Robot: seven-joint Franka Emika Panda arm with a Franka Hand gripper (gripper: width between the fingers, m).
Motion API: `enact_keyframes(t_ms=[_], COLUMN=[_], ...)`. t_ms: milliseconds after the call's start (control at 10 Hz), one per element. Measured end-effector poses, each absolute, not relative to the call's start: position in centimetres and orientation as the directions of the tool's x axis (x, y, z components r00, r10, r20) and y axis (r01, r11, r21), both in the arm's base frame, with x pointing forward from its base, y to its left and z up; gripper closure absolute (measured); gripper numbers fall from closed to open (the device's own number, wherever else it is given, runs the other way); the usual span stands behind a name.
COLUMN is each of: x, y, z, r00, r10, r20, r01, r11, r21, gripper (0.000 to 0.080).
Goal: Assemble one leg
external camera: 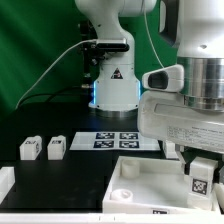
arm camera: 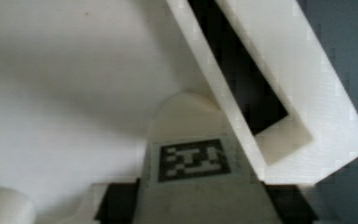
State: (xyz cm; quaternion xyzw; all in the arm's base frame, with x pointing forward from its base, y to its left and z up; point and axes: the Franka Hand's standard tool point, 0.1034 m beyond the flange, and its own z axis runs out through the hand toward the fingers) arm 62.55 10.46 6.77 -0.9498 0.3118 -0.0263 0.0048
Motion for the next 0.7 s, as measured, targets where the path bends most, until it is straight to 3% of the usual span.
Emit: enact_keyframes(t_ms=[300, 500, 700], x=[62.6, 62.4, 62.7], y=[10.4, 11.3, 11.7], z=[6.8, 7.8, 9.6], r00=[0.804, 0.807, 0.807], r10=[-0.593, -0.59, -0.589], r20=[0.047, 0.035, 0.038], r01=[-0.593, -0.589, -0.587], r11=[-0.805, -0.807, -0.808], r21=[-0.026, -0.028, -0.047], gripper=[0.0489, 0.0245, 0.0156])
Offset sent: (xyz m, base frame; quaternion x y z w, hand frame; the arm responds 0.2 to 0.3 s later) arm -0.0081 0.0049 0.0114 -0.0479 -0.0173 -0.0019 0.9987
